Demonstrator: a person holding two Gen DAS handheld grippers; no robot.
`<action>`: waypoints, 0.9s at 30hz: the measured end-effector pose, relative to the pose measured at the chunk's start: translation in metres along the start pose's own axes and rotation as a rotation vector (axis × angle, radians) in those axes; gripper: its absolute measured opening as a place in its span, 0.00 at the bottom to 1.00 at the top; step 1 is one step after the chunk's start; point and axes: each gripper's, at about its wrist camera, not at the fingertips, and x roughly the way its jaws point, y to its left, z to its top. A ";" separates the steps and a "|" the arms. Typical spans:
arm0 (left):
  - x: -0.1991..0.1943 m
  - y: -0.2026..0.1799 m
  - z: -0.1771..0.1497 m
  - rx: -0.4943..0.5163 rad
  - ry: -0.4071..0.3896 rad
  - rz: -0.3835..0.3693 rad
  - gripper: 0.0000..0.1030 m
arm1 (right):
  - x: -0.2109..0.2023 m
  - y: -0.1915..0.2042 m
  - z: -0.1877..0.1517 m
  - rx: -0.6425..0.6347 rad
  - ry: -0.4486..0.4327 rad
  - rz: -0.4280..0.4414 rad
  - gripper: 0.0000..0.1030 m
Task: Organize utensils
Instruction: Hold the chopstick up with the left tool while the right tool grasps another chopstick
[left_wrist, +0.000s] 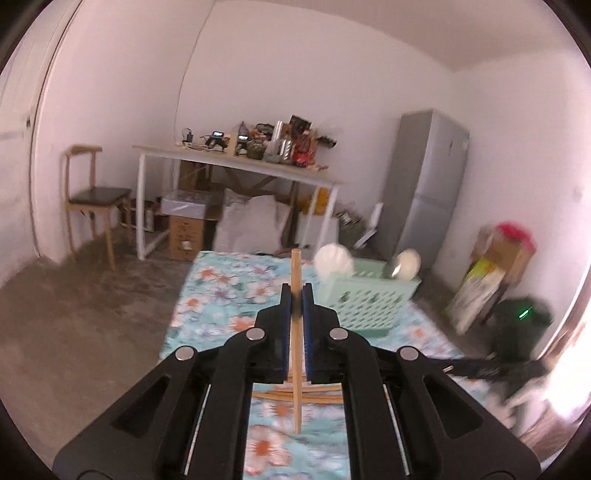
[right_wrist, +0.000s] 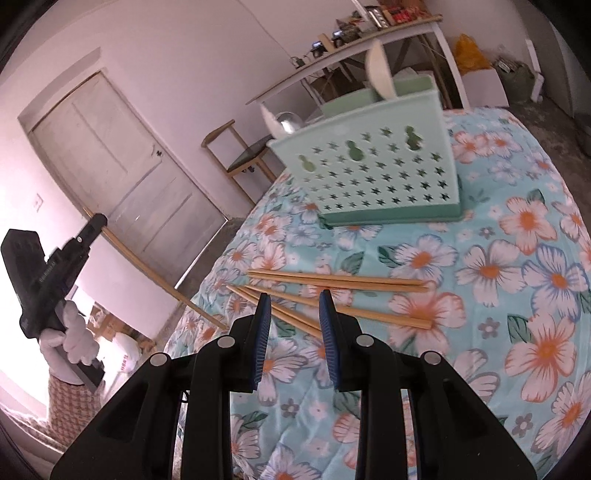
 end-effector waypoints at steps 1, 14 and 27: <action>-0.004 0.003 0.000 -0.027 -0.005 -0.026 0.05 | 0.000 0.003 0.001 -0.008 0.000 0.001 0.26; 0.037 0.096 -0.098 -0.598 0.134 -0.200 0.05 | 0.060 0.022 0.007 -0.130 0.174 0.001 0.26; 0.035 0.113 -0.107 -0.431 0.158 -0.024 0.11 | 0.172 0.117 0.012 -0.685 0.399 0.027 0.20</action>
